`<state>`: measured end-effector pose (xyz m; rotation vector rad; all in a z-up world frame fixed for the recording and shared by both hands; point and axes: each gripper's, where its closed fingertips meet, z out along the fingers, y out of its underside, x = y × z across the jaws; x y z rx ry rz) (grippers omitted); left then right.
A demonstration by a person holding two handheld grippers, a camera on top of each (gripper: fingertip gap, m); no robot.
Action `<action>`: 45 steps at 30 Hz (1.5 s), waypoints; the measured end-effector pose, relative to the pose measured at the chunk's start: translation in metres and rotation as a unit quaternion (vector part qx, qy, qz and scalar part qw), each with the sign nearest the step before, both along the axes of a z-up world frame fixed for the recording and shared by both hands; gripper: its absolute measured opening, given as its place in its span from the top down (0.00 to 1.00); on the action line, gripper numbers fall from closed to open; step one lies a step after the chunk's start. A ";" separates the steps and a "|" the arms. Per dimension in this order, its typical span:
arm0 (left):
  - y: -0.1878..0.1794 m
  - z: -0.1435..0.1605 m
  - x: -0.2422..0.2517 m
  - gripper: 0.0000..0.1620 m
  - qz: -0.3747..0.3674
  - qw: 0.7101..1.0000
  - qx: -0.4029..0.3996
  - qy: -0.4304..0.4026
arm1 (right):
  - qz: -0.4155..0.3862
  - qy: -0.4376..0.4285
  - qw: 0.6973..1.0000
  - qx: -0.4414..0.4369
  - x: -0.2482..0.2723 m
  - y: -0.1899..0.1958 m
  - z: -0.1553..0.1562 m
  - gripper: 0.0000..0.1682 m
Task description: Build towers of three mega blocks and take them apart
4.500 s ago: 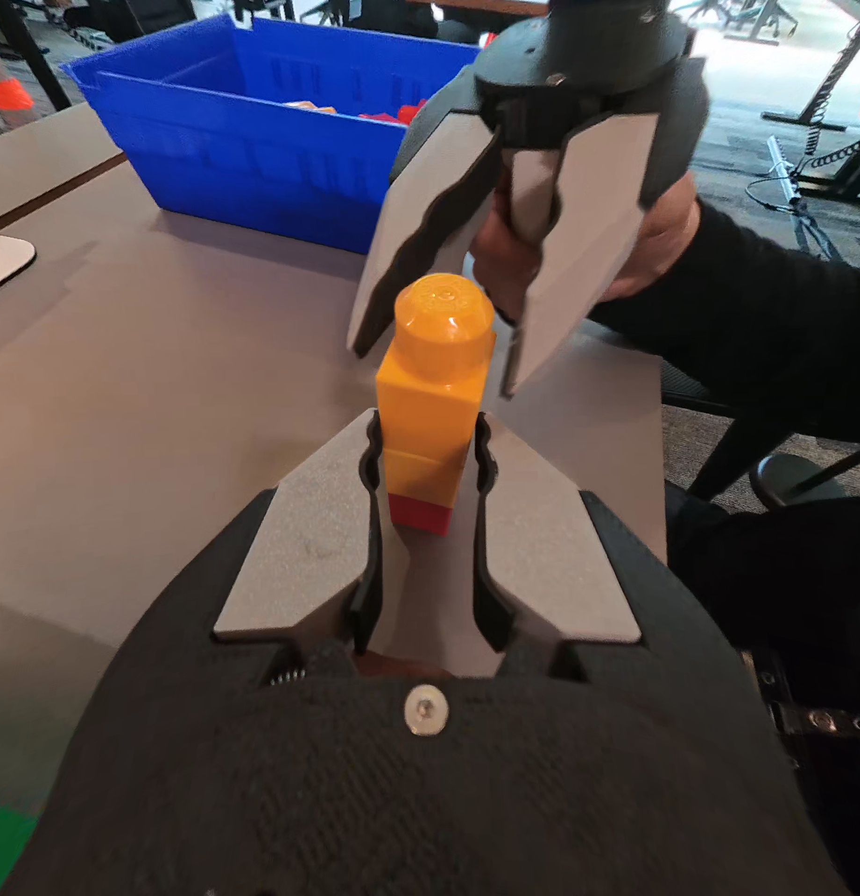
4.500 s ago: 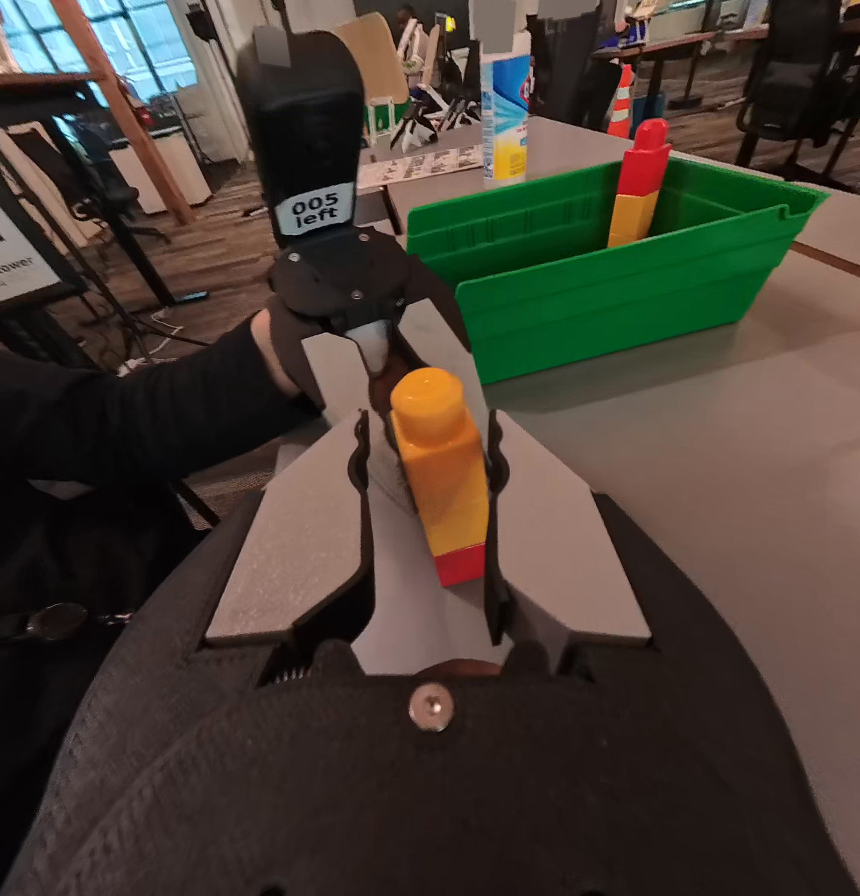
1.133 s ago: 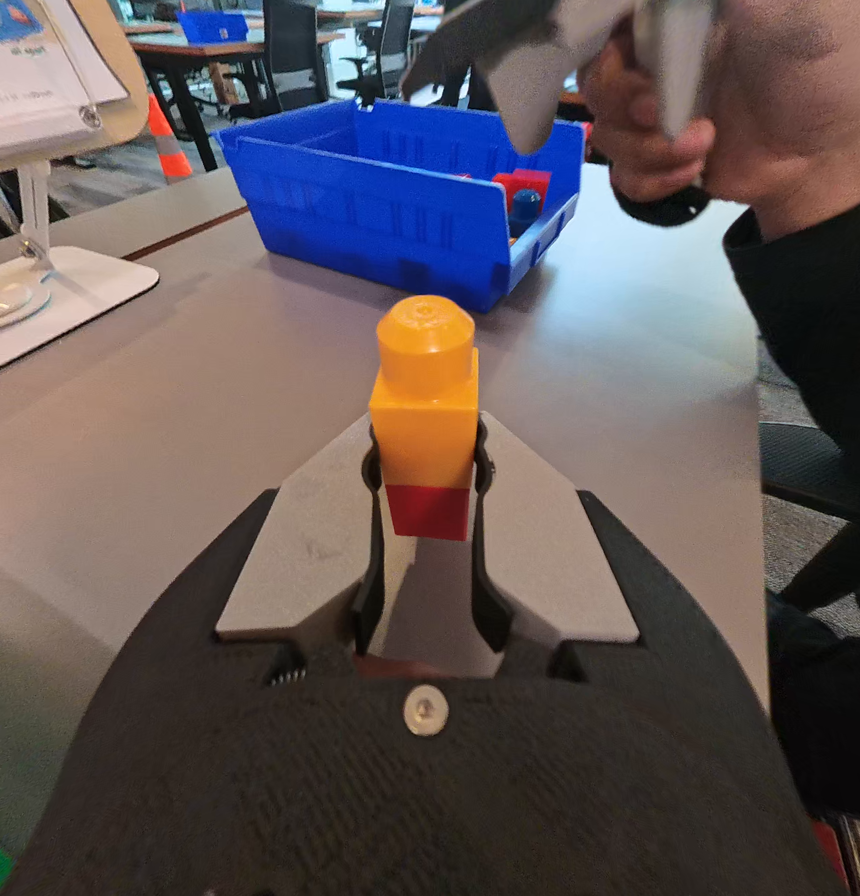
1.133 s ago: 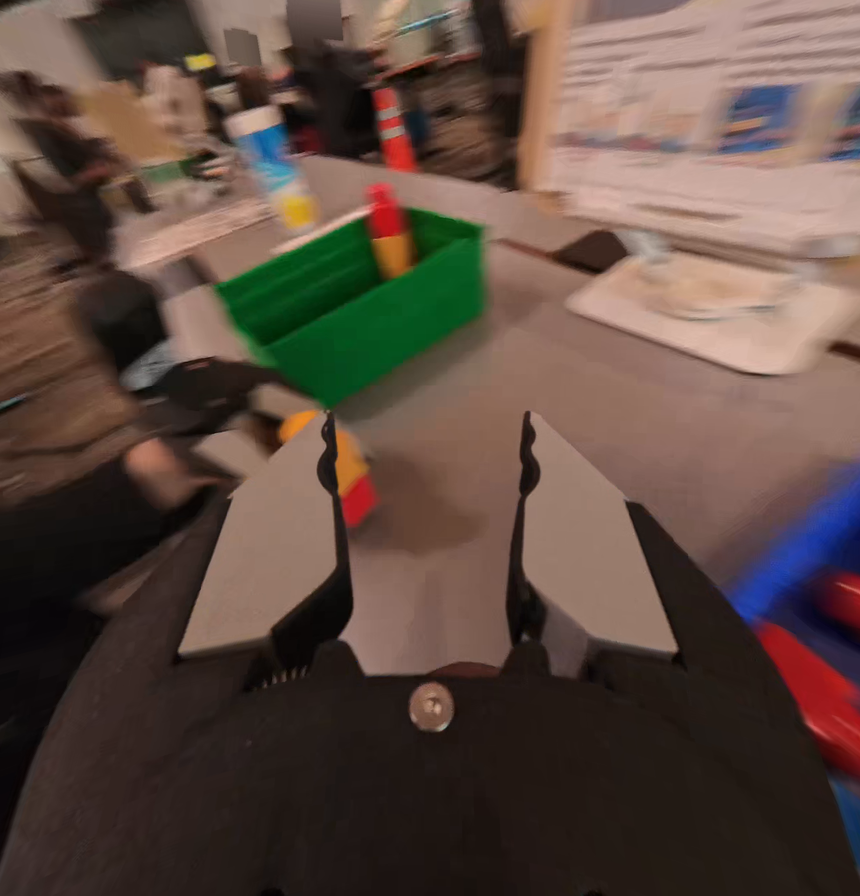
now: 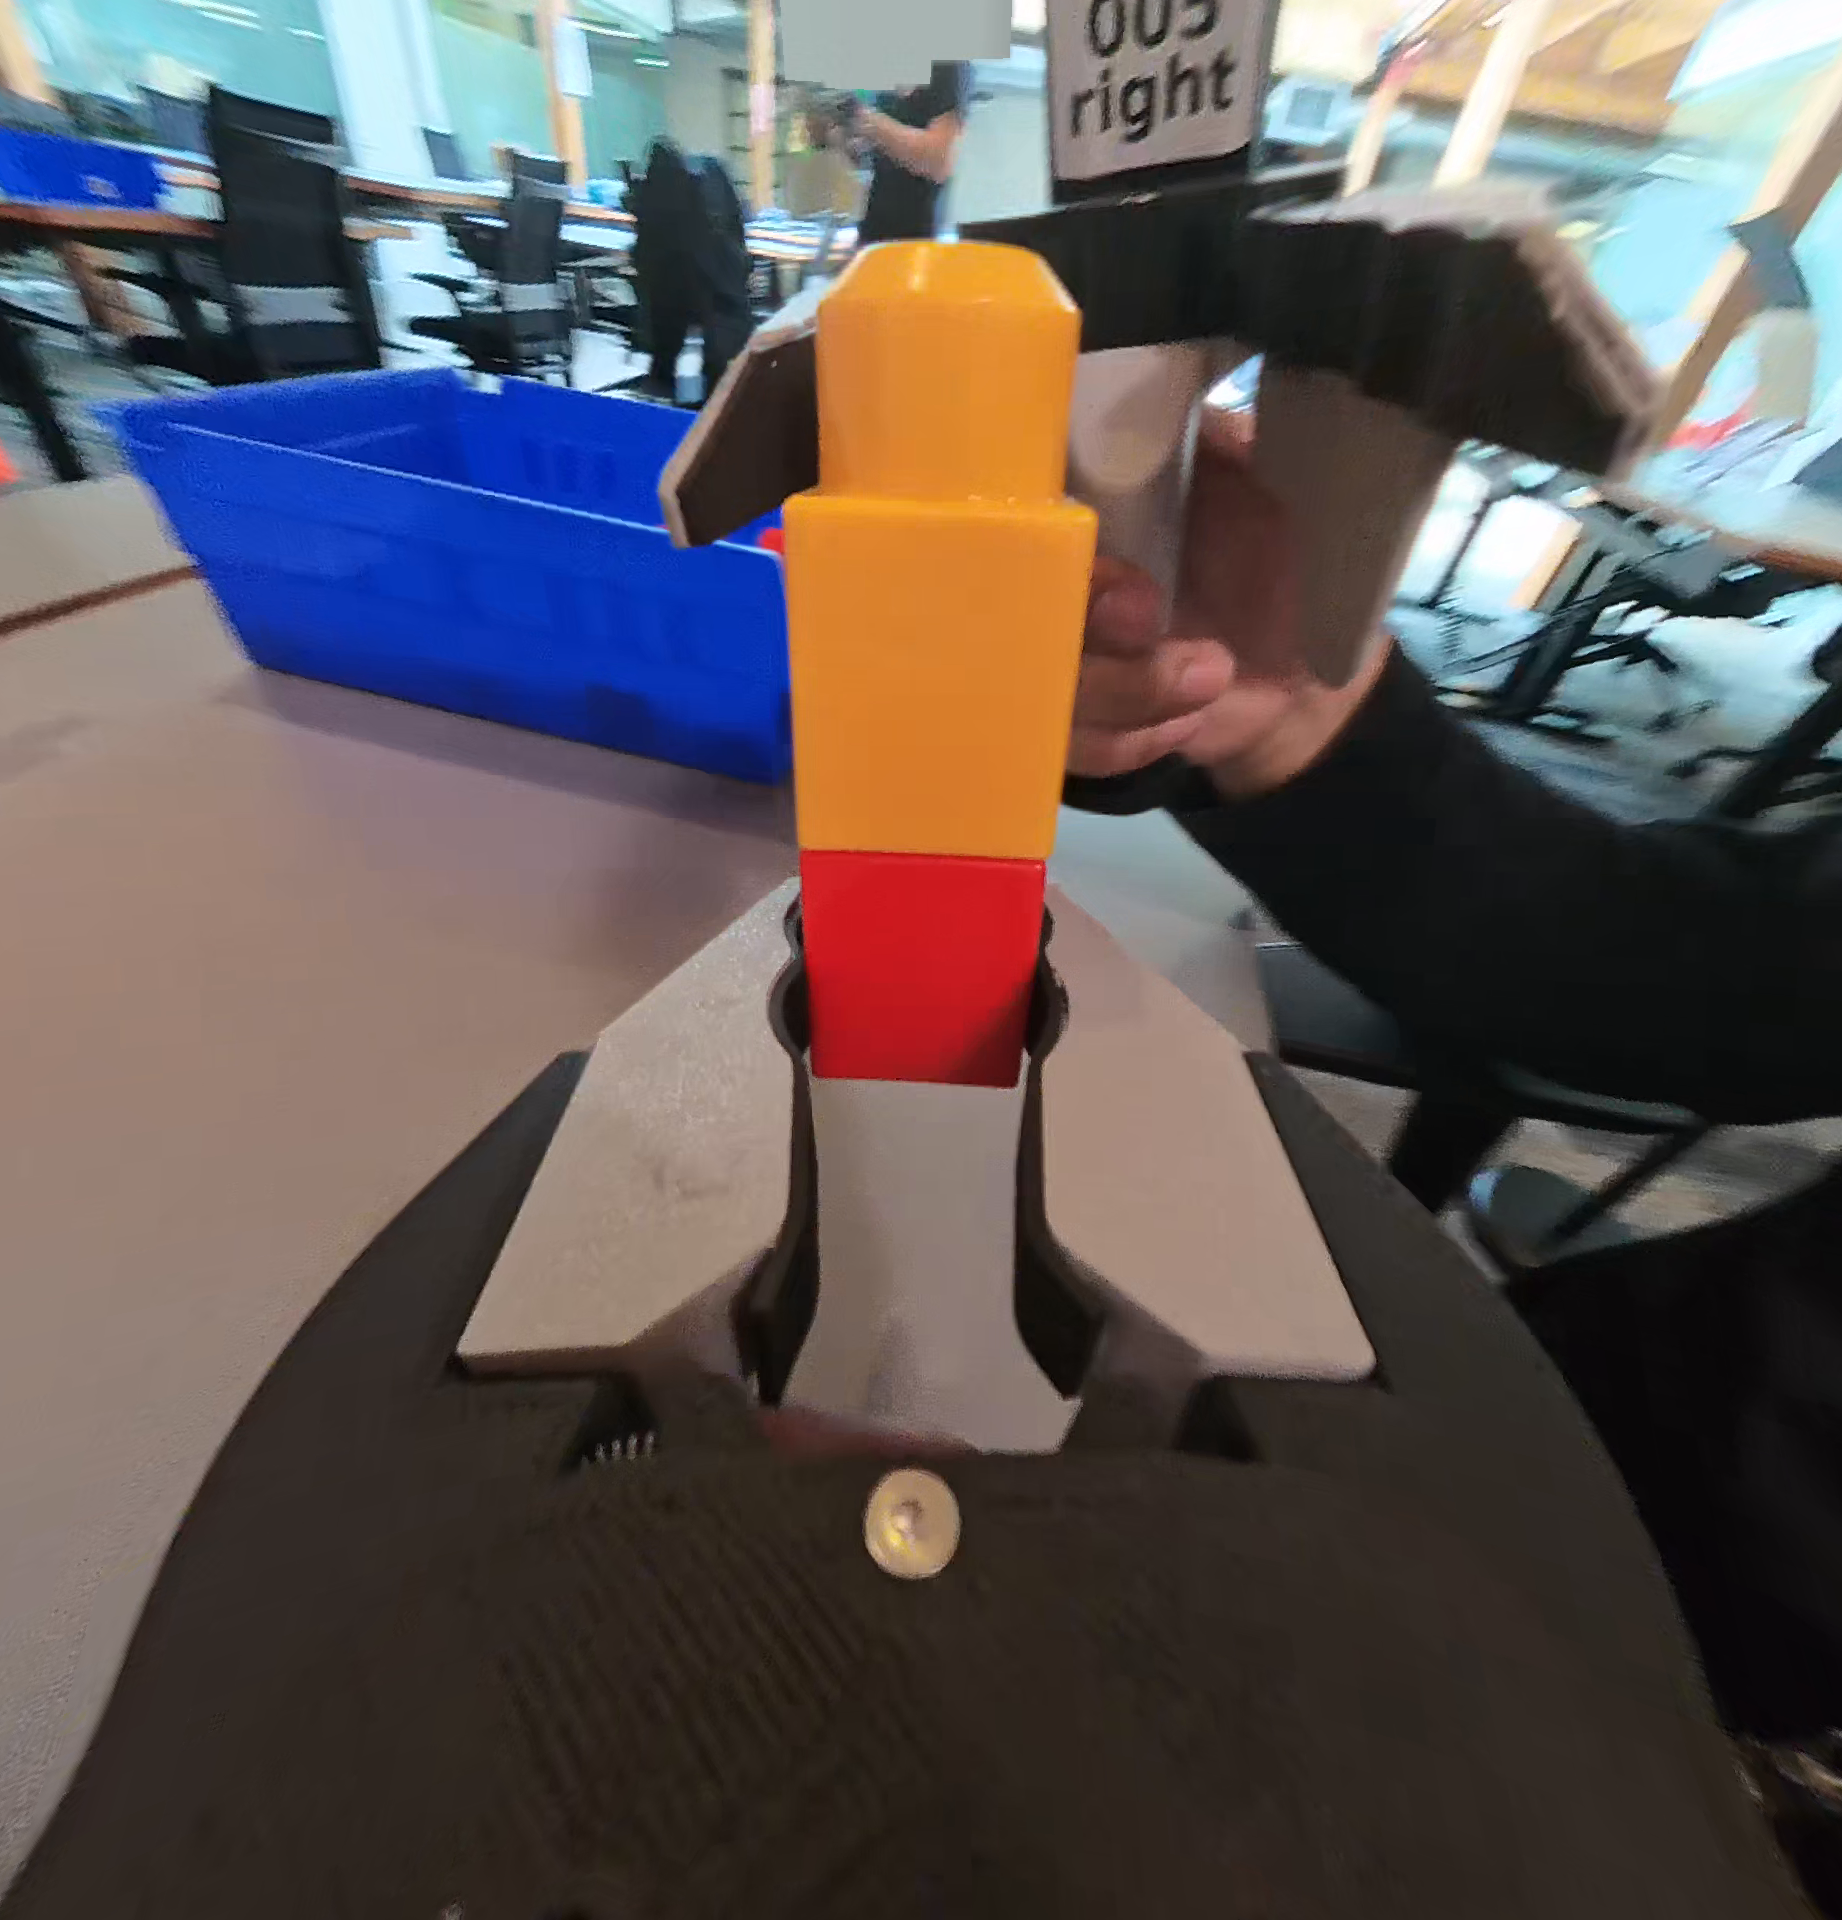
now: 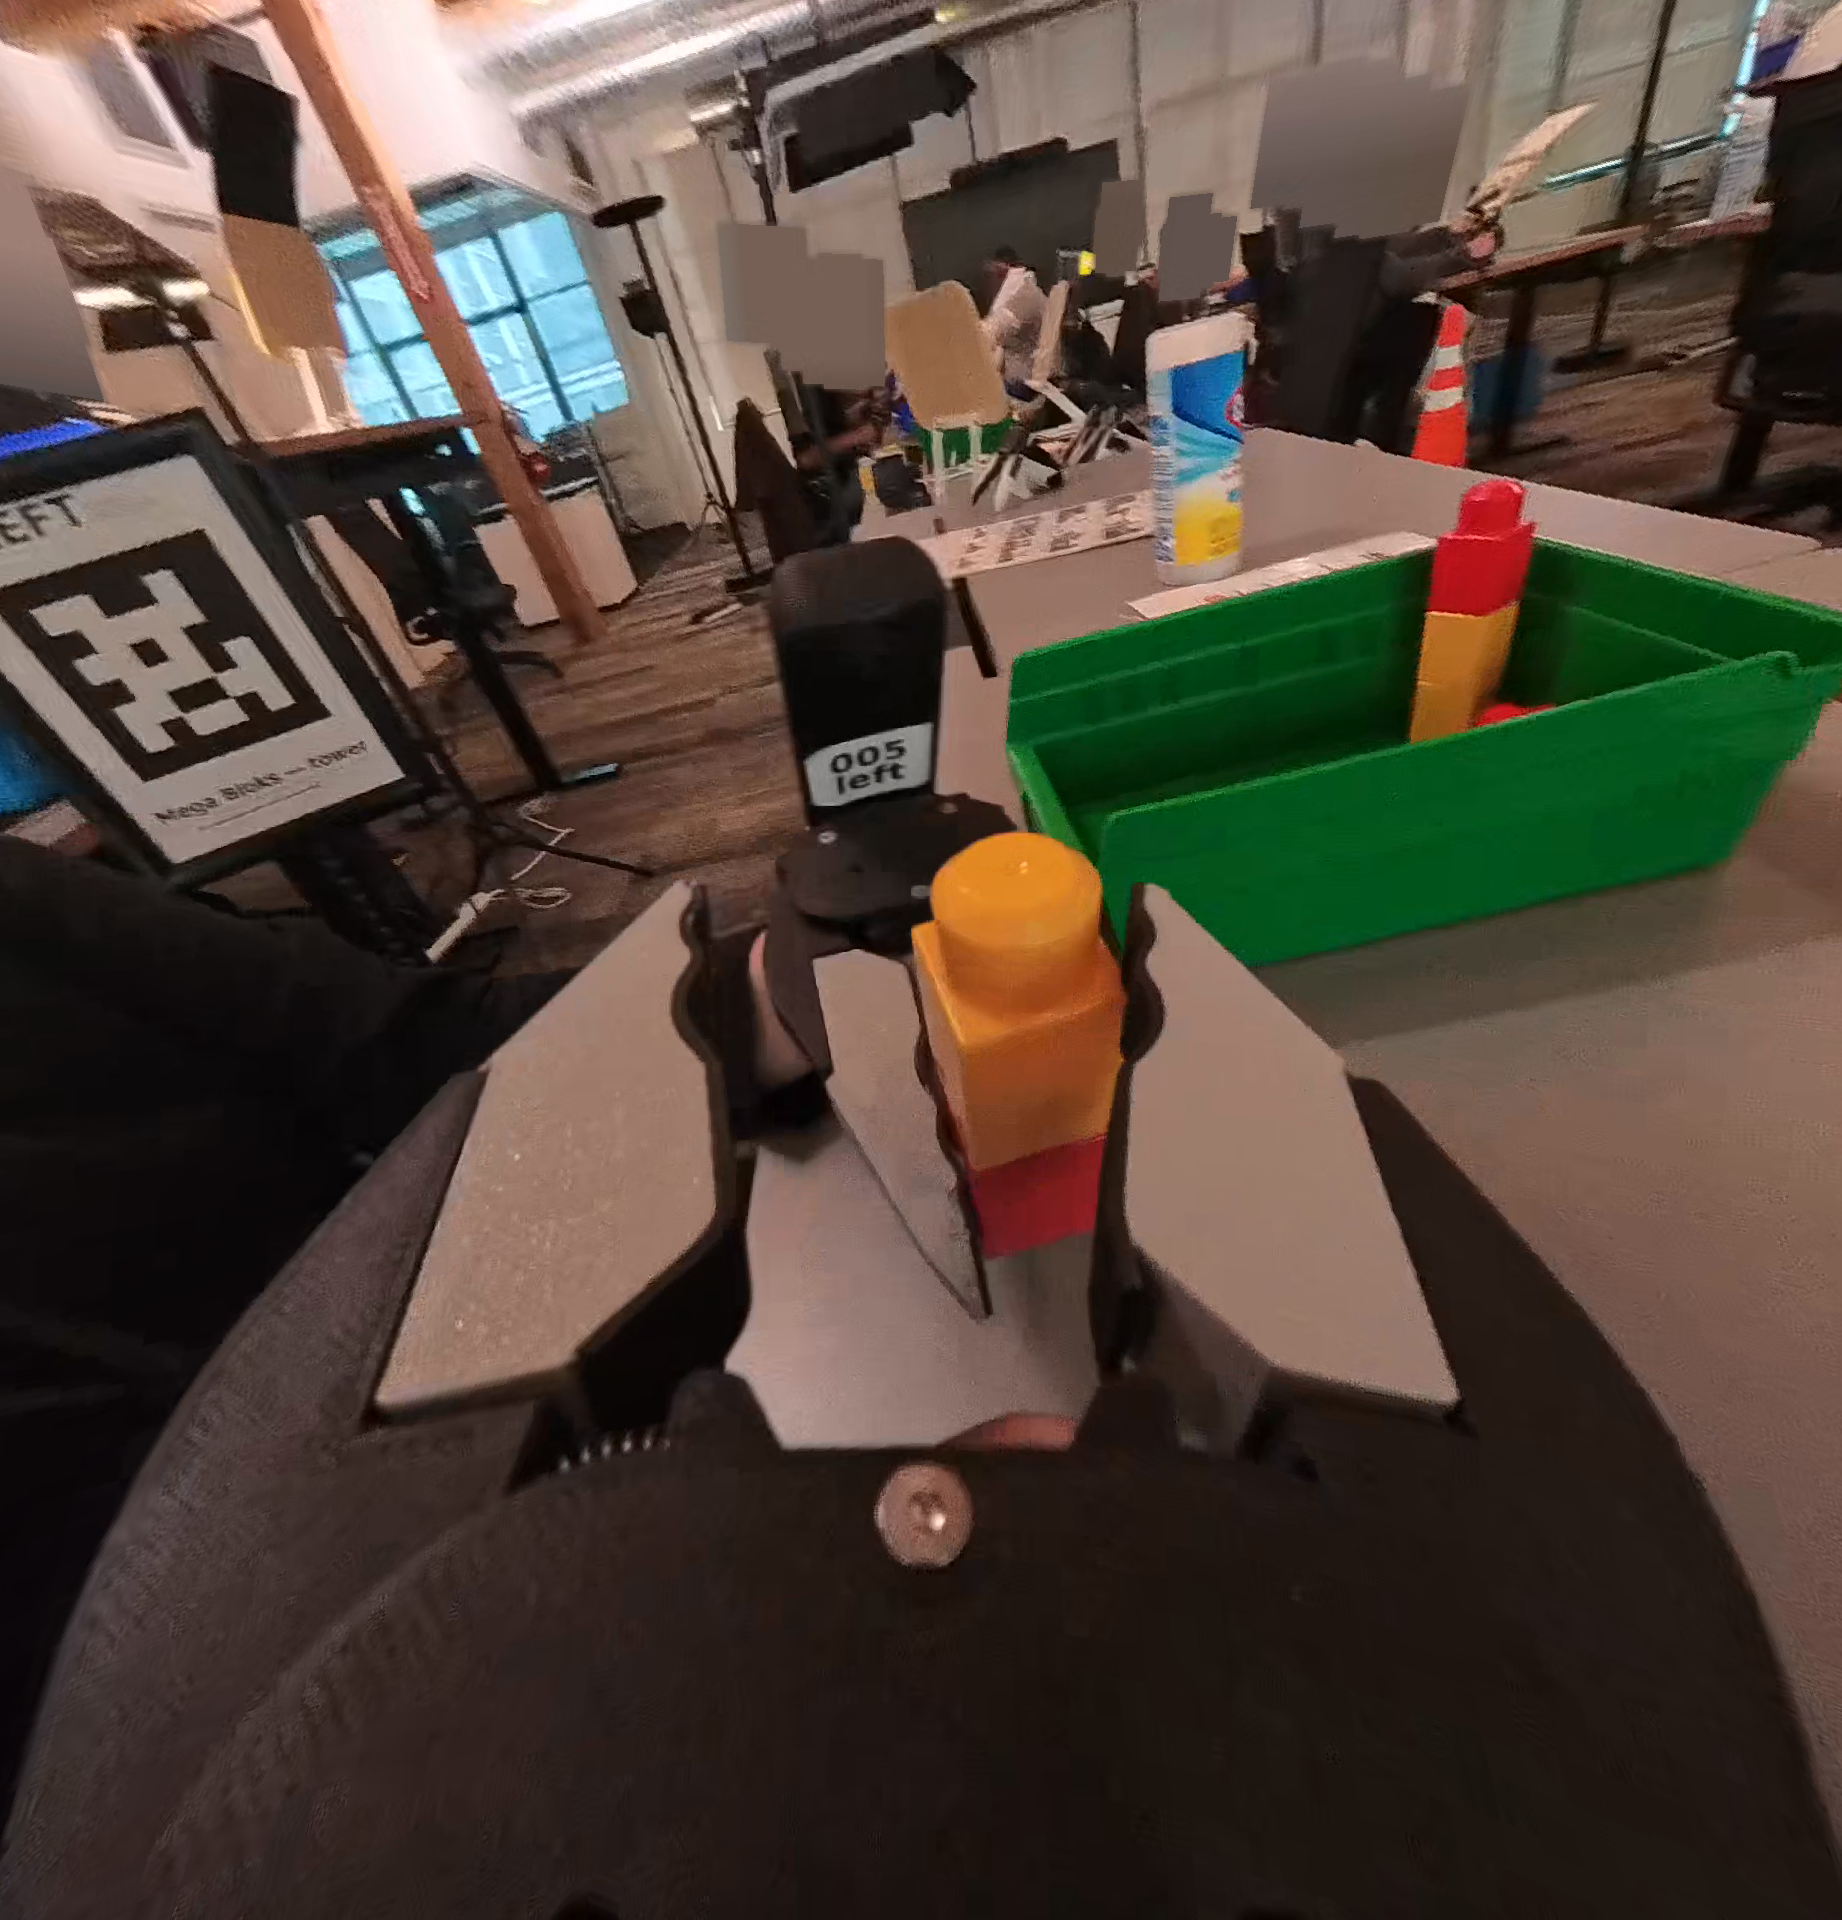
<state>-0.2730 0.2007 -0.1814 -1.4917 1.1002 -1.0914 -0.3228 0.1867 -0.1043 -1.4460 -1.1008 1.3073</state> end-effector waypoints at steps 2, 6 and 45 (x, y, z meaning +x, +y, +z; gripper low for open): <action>-0.009 0.005 0.000 0.77 -0.033 0.999 -0.027 -0.022 | 0.009 0.000 1.000 0.011 0.000 -0.002 0.000 0.55; -0.025 0.017 0.000 0.77 -0.082 0.994 -0.041 -0.056 | 0.005 -0.044 0.999 0.022 -0.007 -0.002 -0.019 0.56; 0.066 -0.033 -0.025 0.77 0.226 0.959 0.100 0.139 | -0.603 -0.041 0.790 0.104 0.306 0.124 0.029 0.78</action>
